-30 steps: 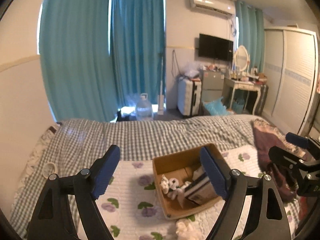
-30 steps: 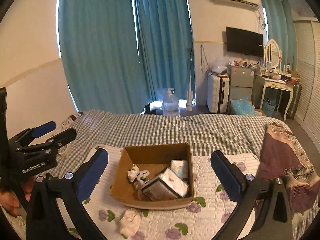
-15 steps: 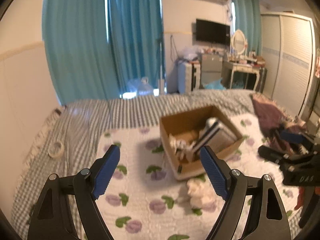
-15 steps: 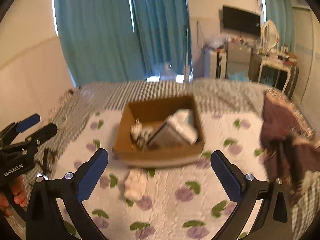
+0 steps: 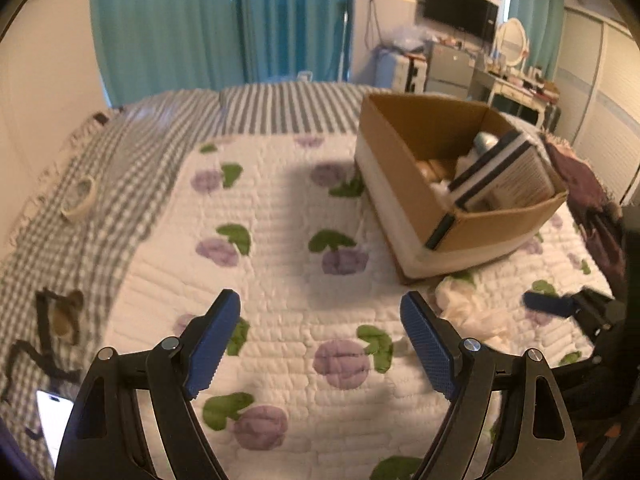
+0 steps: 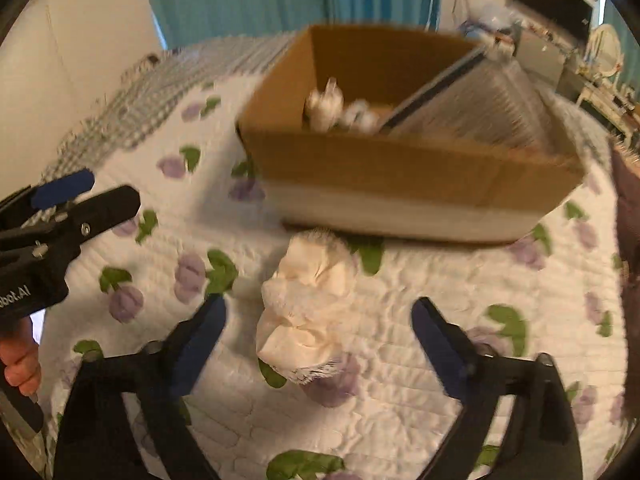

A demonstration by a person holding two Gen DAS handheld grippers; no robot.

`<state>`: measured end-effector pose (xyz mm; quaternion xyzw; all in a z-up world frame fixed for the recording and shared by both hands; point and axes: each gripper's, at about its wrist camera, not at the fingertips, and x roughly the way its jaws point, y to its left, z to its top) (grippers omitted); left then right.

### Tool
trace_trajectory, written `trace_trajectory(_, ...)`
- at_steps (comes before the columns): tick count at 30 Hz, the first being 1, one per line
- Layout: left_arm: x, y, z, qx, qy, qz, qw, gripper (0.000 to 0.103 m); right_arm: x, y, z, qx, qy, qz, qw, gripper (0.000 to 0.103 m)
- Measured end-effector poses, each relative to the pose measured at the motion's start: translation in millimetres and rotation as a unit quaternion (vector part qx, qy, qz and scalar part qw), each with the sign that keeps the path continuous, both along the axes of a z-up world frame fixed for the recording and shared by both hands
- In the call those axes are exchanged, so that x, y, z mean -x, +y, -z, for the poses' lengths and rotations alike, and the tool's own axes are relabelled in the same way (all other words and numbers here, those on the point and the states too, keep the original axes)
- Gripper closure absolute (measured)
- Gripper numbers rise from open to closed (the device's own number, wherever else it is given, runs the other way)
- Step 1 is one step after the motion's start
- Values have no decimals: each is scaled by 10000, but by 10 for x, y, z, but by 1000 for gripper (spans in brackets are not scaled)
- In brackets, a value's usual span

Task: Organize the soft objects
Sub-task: 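Grasp the cream lace cloth with the right tool while the left grasps a white sock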

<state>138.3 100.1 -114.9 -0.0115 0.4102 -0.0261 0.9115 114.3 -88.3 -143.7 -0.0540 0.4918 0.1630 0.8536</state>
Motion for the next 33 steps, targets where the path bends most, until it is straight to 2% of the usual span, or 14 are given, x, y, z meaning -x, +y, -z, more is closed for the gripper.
trace_trajectory(5, -118, -98, 127, 2, 160, 138, 9998, 19, -110, -63, 244, -261, 465, 40, 9986, 61)
trace_trajectory(8, -135, -205, 144, -88, 175, 278, 9994, 20, -145, -150, 209, -540, 495, 117, 9972, 73)
trace_trajectory(16, -54, -575, 148, -85, 328, 647, 9973, 22, -24, -518, -189, -576, 4, 490, 9971, 77)
trace_trajectory(20, -49, -799, 284, -41, 629, 817, 9947, 22, 27, -770, -316, -479, -133, 763, 9958, 77)
trace_trajectory(25, -108, -961, 516, 79, 996, 918, 9907, 22, 52, -943, -265, -501, -110, 890, 9947, 77)
trace_trajectory(33, -259, -1170, 833, -299, 1225, 955, 9874, 22, -49, -957, -36, -680, 129, 821, 9942, 77)
